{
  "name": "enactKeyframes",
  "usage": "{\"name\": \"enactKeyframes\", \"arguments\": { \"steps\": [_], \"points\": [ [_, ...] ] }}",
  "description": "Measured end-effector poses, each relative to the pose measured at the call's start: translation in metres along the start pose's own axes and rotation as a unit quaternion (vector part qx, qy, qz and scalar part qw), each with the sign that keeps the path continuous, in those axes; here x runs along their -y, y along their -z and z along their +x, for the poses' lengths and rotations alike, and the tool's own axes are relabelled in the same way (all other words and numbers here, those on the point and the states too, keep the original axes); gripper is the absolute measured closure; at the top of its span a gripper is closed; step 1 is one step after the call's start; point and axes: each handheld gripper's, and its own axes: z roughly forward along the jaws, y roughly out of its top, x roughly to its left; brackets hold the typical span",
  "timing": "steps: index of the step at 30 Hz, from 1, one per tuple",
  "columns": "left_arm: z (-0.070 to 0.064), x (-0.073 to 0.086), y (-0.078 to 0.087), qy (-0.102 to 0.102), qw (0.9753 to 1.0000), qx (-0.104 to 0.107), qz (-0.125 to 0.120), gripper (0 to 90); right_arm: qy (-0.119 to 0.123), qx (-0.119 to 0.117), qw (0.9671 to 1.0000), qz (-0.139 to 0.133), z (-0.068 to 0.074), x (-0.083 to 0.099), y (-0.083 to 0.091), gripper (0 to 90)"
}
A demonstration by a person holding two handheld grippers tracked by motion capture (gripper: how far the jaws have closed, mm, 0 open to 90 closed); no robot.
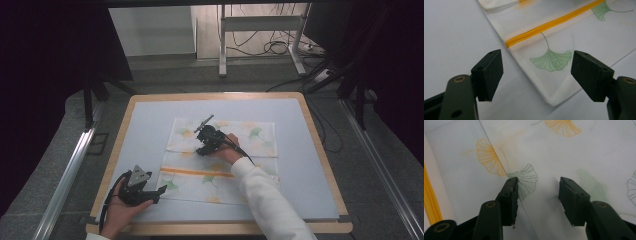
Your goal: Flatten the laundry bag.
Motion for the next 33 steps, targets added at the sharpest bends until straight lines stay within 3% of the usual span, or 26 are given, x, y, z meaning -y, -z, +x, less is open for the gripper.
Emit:
{"name": "enactKeyframes", "arguments": {
  "steps": [13, 20, 26, 33],
  "points": [
    [0.001, 0.000, 0.000, 0.001, 1.0000, -0.001, 0.000, 25.9, -0.020, 0.020, 0.9995, -0.012, -0.009, 0.002, 0.002, 85.1],
    [0.001, 0.000, 0.000, 0.001, 1.0000, -0.001, 0.000, 25.9, -0.055, -0.009, 0.9975, -0.043, -0.019, 0.006, 0.009, 86.8],
    [0.001, 0.000, 0.000, 0.001, 1.0000, -0.001, -0.001, 25.9, -0.064, -0.007, 0.9953, -0.073, -0.029, 0.003, 0.022, 86.9],
    [0.001, 0.000, 0.000, 0.000, 1.0000, -0.001, 0.000, 25.9, -0.079, -0.008, 0.9935, -0.082, -0.036, 0.004, 0.027, 87.0]
  ]
}}
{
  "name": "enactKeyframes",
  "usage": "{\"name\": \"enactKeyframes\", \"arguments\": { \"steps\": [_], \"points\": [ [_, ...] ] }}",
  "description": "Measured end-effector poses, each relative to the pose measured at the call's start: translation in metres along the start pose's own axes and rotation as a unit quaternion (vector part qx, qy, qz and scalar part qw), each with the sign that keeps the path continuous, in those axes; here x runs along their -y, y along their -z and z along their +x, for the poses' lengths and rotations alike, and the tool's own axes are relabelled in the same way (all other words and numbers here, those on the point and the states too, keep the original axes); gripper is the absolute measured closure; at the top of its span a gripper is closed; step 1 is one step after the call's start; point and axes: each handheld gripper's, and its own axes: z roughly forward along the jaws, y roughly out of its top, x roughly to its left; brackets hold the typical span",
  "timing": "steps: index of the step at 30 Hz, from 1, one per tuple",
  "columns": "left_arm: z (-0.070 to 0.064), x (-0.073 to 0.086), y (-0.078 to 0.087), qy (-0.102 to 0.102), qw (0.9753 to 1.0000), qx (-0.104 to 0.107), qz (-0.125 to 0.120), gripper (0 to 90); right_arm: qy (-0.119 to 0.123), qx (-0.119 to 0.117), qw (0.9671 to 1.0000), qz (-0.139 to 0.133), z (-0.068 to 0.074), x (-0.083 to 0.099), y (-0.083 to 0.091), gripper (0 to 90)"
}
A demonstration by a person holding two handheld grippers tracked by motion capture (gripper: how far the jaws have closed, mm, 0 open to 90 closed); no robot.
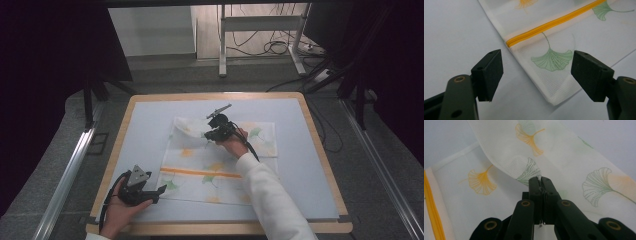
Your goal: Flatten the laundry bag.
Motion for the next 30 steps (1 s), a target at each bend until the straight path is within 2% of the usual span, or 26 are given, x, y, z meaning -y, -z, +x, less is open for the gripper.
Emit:
{"name": "enactKeyframes", "arguments": {
  "steps": [3, 9, 13, 23, 25, 28, 30],
  "points": [
    [0.000, 0.000, 0.000, 0.000, 1.0000, 0.001, 0.000, 25.9, -0.006, -0.001, 1.0000, -0.005, -0.003, 0.000, 0.002, 86.9],
    [-0.001, 0.000, -0.001, 0.000, 1.0000, 0.001, 0.002, 25.9, -0.030, 0.006, 0.9993, -0.023, -0.018, -0.005, 0.009, 86.9],
    [-0.001, 0.000, 0.000, -0.001, 1.0000, 0.000, 0.001, 25.9, -0.048, 0.020, 0.9982, -0.029, -0.034, -0.009, 0.010, 86.9],
    [0.000, 0.000, 0.000, -0.002, 1.0000, 0.002, 0.001, 25.9, -0.092, 0.052, 0.9941, -0.024, -0.074, -0.015, 0.000, 85.6],
    [0.000, 0.000, 0.000, -0.003, 1.0000, 0.002, 0.001, 25.9, -0.101, 0.064, 0.9926, -0.022, -0.082, -0.016, -0.002, 79.1],
    [0.000, 0.000, 0.000, -0.003, 1.0000, 0.002, 0.001, 25.9, -0.094, 0.119, 0.9884, -0.013, -0.090, -0.017, -0.003, 60.7],
    [0.001, 0.000, 0.000, -0.004, 1.0000, 0.002, 0.001, 25.9, -0.096, 0.135, 0.9858, -0.024, -0.092, -0.016, 0.004, 56.2]
  ]
}}
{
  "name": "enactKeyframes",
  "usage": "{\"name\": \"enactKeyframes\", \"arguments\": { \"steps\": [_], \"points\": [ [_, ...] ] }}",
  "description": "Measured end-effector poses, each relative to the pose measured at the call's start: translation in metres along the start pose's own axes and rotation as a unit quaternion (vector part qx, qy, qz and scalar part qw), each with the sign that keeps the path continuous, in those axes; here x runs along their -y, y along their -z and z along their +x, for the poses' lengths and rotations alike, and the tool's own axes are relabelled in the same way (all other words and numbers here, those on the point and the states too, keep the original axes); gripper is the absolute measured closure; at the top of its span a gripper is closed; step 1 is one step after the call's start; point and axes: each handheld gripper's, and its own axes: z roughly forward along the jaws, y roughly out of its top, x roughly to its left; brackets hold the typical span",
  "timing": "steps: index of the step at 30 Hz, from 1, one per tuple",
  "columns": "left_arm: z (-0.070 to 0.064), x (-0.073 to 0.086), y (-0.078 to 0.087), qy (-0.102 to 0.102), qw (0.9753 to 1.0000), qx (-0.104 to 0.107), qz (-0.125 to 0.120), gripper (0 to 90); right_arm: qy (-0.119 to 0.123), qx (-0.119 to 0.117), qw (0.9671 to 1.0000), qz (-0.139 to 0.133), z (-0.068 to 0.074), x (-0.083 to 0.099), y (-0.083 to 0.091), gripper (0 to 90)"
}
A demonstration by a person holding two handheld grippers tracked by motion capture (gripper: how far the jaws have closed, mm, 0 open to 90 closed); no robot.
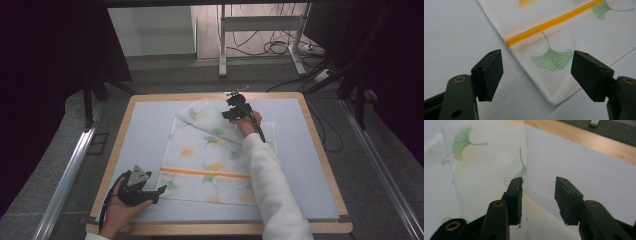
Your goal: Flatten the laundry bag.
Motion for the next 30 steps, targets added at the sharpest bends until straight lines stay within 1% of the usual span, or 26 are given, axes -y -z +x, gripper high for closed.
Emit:
{"name": "enactKeyframes", "arguments": {
  "steps": [2, 5, 7, 8, 9, 10, 11, 13, 14, 16, 18, 19, 21, 23, 25, 28, 30],
  "points": [
    [0.000, 0.000, -0.001, 0.001, 1.0000, 0.001, 0.000, 25.9, 0.001, 0.001, 0.9998, -0.019, -0.002, 0.000, 0.011, 54.1],
    [-0.002, -0.001, -0.001, -0.004, 1.0000, 0.001, 0.001, 25.9, 0.013, -0.009, 0.9993, -0.034, 0.000, 0.004, 0.029, 51.7],
    [-0.003, -0.001, -0.001, -0.006, 1.0000, 0.002, 0.003, 25.9, 0.023, -0.021, 0.9988, -0.038, 0.005, 0.009, 0.043, 50.3],
    [-0.003, -0.002, -0.001, -0.006, 1.0000, 0.002, 0.003, 25.9, 0.031, -0.035, 0.9982, -0.038, 0.009, 0.013, 0.051, 50.3],
    [-0.004, -0.002, -0.002, -0.006, 1.0000, 0.001, 0.001, 25.9, 0.038, -0.042, 0.9977, -0.037, 0.011, 0.015, 0.055, 50.3],
    [-0.004, -0.002, -0.002, -0.006, 1.0000, 0.001, 0.002, 25.9, 0.048, -0.056, 0.9968, -0.032, 0.017, 0.021, 0.063, 50.9],
    [-0.004, -0.002, -0.001, -0.008, 1.0000, 0.001, 0.004, 25.9, 0.053, -0.063, 0.9961, -0.031, 0.020, 0.024, 0.067, 53.4],
    [-0.004, -0.002, -0.002, -0.004, 1.0000, 0.002, 0.001, 25.9, 0.065, -0.090, 0.9934, -0.027, 0.029, 0.035, 0.079, 62.3],
    [-0.005, -0.002, -0.002, -0.003, 1.0000, 0.002, 0.000, 25.9, 0.072, -0.104, 0.9917, -0.026, 0.031, 0.040, 0.083, 68.8],
    [-0.005, -0.003, -0.003, -0.003, 1.0000, 0.001, 0.001, 25.9, 0.075, -0.122, 0.9895, -0.015, 0.037, 0.050, 0.089, 80.4],
    [-0.005, -0.003, -0.003, -0.002, 1.0000, 0.001, 0.000, 25.9, 0.085, -0.126, 0.9883, -0.005, 0.043, 0.061, 0.093, 87.4],
    [-0.005, -0.003, -0.003, -0.002, 1.0000, 0.001, 0.002, 25.9, 0.089, -0.129, 0.9876, 0.001, 0.045, 0.064, 0.093, 88.6],
    [-0.005, -0.003, -0.004, -0.002, 1.0000, 0.000, 0.002, 25.9, 0.100, -0.130, 0.9864, 0.018, 0.052, 0.073, 0.091, 88.7],
    [-0.005, -0.003, -0.004, -0.002, 1.0000, 0.000, 0.002, 25.9, 0.116, -0.121, 0.9852, 0.037, 0.058, 0.081, 0.085, 88.7],
    [-0.005, -0.003, -0.003, -0.001, 1.0000, -0.001, 0.002, 25.9, 0.117, -0.114, 0.9853, 0.048, 0.059, 0.085, 0.079, 88.7],
    [-0.005, -0.003, -0.003, -0.001, 1.0000, 0.000, 0.002, 25.9, 0.110, -0.096, 0.9869, 0.069, 0.054, 0.090, 0.069, 88.7],
    [-0.004, -0.002, -0.003, 0.000, 1.0000, 0.000, 0.003, 25.9, 0.110, -0.085, 0.9875, 0.074, 0.050, 0.093, 0.065, 88.8]
  ]
}}
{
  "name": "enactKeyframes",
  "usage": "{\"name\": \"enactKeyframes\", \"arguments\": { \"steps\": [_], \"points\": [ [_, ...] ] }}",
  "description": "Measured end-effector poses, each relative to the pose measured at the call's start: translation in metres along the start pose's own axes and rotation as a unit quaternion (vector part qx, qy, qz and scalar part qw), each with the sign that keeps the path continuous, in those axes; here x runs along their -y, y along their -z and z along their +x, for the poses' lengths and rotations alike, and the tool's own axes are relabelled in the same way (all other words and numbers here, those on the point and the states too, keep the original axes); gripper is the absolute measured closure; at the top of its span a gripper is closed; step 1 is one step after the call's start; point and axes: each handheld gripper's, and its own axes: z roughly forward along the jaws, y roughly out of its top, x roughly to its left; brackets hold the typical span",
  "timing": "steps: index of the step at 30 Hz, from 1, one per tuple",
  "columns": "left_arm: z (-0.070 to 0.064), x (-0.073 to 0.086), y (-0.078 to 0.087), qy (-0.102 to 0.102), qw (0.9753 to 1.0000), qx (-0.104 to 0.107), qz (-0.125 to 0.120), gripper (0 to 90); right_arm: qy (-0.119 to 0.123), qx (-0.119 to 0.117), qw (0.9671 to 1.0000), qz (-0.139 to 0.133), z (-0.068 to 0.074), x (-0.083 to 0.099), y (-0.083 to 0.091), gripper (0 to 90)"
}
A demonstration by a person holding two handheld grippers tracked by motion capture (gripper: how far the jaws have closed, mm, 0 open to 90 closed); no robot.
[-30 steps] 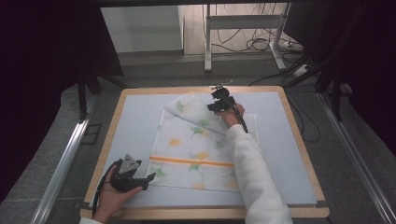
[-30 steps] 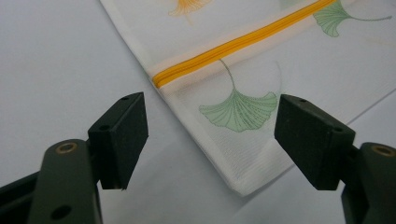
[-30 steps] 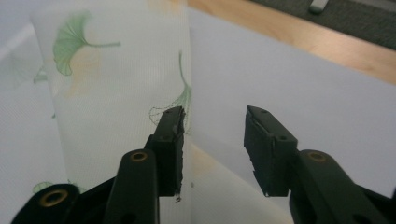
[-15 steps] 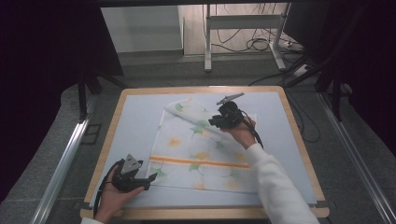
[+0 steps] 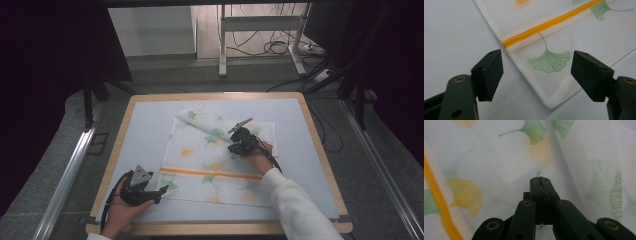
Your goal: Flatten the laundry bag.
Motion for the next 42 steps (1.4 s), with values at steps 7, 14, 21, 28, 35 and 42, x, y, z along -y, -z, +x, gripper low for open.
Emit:
{"name": "enactKeyframes", "arguments": {
  "steps": [7, 14, 21, 28, 35, 42],
  "points": [
    [0.000, 0.000, 0.000, -0.002, 1.0000, 0.001, -0.001, 25.9, -0.012, 0.039, 0.9992, -0.001, -0.018, 0.004, -0.005, 88.8],
    [0.000, 0.000, 0.000, -0.001, 1.0000, 0.000, 0.000, 25.9, -0.040, 0.052, 0.9978, -0.011, -0.046, -0.003, -0.006, 88.8],
    [0.001, 0.000, 0.001, 0.002, 1.0000, 0.002, -0.004, 25.9, -0.050, 0.071, 0.9961, -0.015, -0.071, -0.016, -0.011, 88.8],
    [0.002, 0.001, 0.001, 0.002, 1.0000, 0.001, -0.001, 25.9, -0.074, 0.091, 0.9919, -0.049, -0.097, -0.028, -0.002, 88.8],
    [-0.001, 0.000, 0.000, -0.003, 1.0000, 0.003, -0.002, 25.9, -0.029, 0.025, 0.9983, -0.043, -0.063, -0.021, 0.008, 88.8],
    [-0.002, -0.001, 0.001, -0.005, 1.0000, 0.003, -0.001, 25.9, -0.018, 0.031, 0.9993, 0.006, -0.047, -0.004, -0.007, 88.8]
  ]
}}
